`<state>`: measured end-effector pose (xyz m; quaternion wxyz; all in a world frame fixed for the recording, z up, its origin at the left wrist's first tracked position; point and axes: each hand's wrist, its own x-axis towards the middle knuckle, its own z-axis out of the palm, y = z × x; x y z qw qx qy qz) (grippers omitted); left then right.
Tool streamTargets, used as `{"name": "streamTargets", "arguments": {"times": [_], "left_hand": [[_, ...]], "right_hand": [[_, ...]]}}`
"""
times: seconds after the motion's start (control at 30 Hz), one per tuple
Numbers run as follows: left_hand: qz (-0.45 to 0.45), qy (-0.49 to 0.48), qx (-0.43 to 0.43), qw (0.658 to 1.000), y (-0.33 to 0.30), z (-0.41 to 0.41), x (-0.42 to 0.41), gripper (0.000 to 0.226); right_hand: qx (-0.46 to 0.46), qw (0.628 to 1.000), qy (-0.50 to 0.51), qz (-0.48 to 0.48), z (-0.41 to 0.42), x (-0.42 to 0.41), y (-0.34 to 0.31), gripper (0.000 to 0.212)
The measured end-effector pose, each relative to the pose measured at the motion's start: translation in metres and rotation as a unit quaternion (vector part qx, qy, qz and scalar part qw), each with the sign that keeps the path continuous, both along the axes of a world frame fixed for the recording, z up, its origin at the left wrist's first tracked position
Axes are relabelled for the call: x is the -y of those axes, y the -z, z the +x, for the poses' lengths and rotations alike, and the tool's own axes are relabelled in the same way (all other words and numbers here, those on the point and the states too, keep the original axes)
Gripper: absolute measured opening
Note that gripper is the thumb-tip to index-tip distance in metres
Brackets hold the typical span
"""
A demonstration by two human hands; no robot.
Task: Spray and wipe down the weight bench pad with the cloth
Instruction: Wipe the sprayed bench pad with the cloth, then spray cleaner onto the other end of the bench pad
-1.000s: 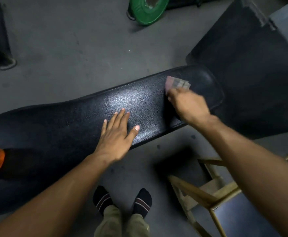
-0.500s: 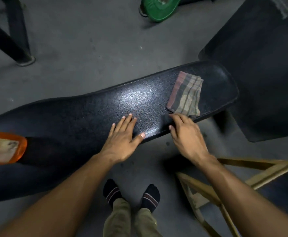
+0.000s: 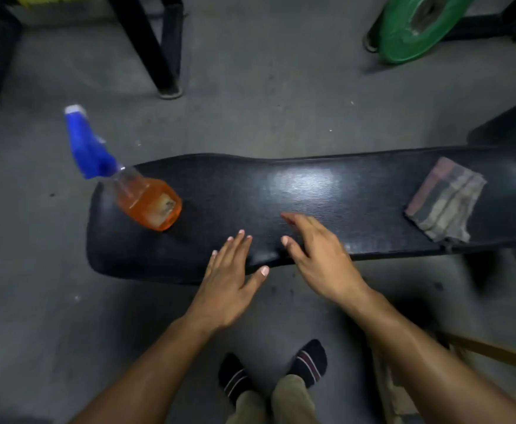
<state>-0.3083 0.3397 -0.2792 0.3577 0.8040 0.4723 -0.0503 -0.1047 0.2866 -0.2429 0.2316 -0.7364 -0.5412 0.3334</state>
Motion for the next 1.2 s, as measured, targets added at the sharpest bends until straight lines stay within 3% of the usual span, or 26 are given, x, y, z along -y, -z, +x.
{"name": "streamTargets", "arguments": {"times": [0.2, 0.33, 0.5, 0.6, 0.67, 0.77, 0.93, 1.07, 1.13, 1.2], "left_hand": [[-0.019, -0.069, -0.022, 0.997, -0.005, -0.081, -0.005, 0.092], [-0.030, -0.096, -0.059, 0.993, 0.000, -0.127, -0.006, 0.076], [-0.037, -0.081, -0.075, 0.993, 0.013, -0.160, -0.011, 0.078], [-0.011, -0.049, -0.087, 0.995, 0.020, -0.166, -0.010, 0.079], [0.003, -0.051, -0.081, 0.995, 0.023, -0.167, -0.007, 0.078], [0.005, -0.055, -0.074, 0.996, 0.026, -0.168, -0.004, 0.078], [0.025, -0.041, -0.077, 0.996, 0.030, -0.171, -0.002, 0.078], [0.053, -0.041, -0.095, 0.993, 0.033, -0.163, 0.001, 0.082], [0.078, -0.046, -0.105, 0.990, 0.034, -0.155, 0.002, 0.086], [0.091, -0.046, -0.095, 0.990, 0.035, -0.145, 0.002, 0.089]], "right_hand": [[-0.073, 0.996, -0.023, 0.034, -0.076, -0.056, -0.027, 0.059], [-0.107, 0.992, -0.018, 0.063, -0.124, -0.099, -0.048, 0.076], [-0.117, 0.988, -0.044, 0.094, -0.170, -0.152, -0.052, 0.102], [-0.145, 0.985, -0.004, 0.093, -0.180, -0.179, -0.047, 0.108], [-0.189, 0.977, 0.024, 0.091, -0.181, -0.191, -0.042, 0.095], [-0.196, 0.973, 0.036, 0.114, -0.181, -0.198, -0.035, 0.059], [-0.218, 0.952, 0.119, 0.182, -0.168, -0.166, -0.033, 0.056], [-0.230, 0.932, 0.148, 0.238, -0.142, -0.102, -0.043, 0.025], [-0.214, 0.932, 0.168, 0.241, -0.129, -0.067, -0.042, 0.033], [-0.213, 0.934, 0.181, 0.223, -0.112, -0.028, -0.032, 0.023]]}}
